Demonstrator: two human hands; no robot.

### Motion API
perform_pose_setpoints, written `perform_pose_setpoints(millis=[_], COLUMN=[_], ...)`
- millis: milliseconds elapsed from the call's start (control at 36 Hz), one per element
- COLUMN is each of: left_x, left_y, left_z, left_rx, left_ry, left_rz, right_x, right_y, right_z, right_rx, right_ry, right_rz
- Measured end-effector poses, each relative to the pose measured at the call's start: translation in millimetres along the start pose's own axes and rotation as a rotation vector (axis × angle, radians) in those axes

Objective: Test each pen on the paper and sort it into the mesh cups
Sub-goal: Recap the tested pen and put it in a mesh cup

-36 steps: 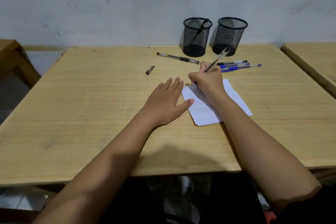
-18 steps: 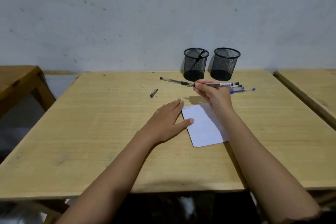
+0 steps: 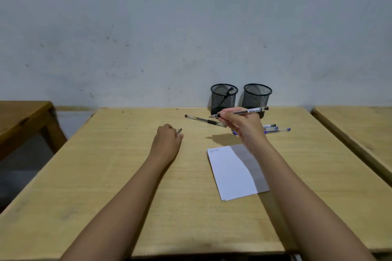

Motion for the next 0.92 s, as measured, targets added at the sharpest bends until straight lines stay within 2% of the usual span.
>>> perform_pose_setpoints(millis=[167,306,528,833,917], left_x=[2,15,35,41,42], left_y=[6,19,15,23,23], left_z=[10,35,55,76,81], left_rx=[-0.018,-0.005,-0.101,-0.160,-0.161], left_ry=[0.244,0.739,0.856,1.007,1.046], left_rz=[0.037,0.025,0.027,-0.105,-0.103], right_x=[-4,-5,-8,-11,-6], right_y=[5,10,15,27,30], right_z=[1,0,-3,-18,-22], right_rx=[-0.043,-0.053,-0.061,-0.015,0.005], right_ry=[-0.004,-0.011,-0.140,-0.080,-0.108], right_rz=[-0.024,-0.024,0.008,-0.079,-0.045])
Point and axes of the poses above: each hand's wrist, its own y-axis away from the middle knuckle, its own x-axis out of the back of the hand, z = x × y, the point moved 3 cm from there along -y, towards the middle knuckle, and after that the axes turned 4 degrees about y, right-handed, at the moved point
